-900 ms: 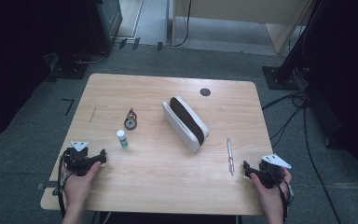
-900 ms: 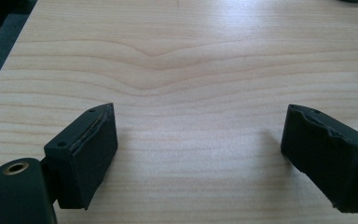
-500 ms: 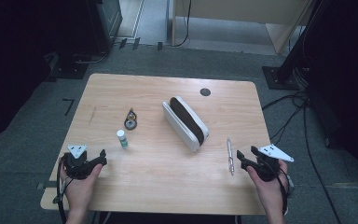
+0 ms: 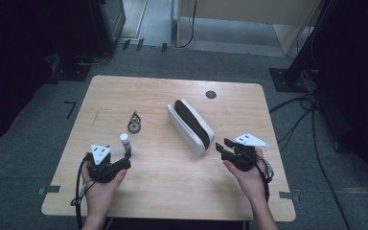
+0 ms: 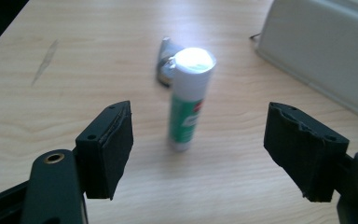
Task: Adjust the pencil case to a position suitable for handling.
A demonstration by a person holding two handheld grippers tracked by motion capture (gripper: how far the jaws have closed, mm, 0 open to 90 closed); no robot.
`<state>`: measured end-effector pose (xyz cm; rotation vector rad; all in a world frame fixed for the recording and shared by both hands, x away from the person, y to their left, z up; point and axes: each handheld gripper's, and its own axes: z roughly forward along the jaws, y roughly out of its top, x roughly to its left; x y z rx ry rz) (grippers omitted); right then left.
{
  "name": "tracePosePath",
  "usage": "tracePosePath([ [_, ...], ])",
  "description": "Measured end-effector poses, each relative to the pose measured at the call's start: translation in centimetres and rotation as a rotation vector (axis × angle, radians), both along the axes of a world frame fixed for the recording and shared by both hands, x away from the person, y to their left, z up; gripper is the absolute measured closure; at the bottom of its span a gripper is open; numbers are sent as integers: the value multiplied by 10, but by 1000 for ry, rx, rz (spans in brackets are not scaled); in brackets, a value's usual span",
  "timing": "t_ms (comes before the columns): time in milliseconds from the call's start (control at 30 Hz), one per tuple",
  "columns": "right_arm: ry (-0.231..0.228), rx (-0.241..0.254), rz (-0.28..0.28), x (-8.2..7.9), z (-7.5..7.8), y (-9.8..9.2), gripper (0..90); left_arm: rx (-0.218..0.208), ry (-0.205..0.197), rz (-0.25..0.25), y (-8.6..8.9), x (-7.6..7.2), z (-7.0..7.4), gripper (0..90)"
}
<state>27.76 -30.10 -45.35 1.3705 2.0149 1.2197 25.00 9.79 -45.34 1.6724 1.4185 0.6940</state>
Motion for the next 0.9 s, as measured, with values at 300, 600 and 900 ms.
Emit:
tracePosePath([
  [300, 53, -11, 12, 20, -17, 21, 677, 16, 8, -198, -66, 6, -7, 332],
  [600, 60, -1, 20, 17, -19, 34, 740, 21, 15, -270, -102, 12, -14, 345],
  [900, 51, 35, 14, 7, -21, 53, 759, 10, 18, -327, -128, 19, -16, 369],
])
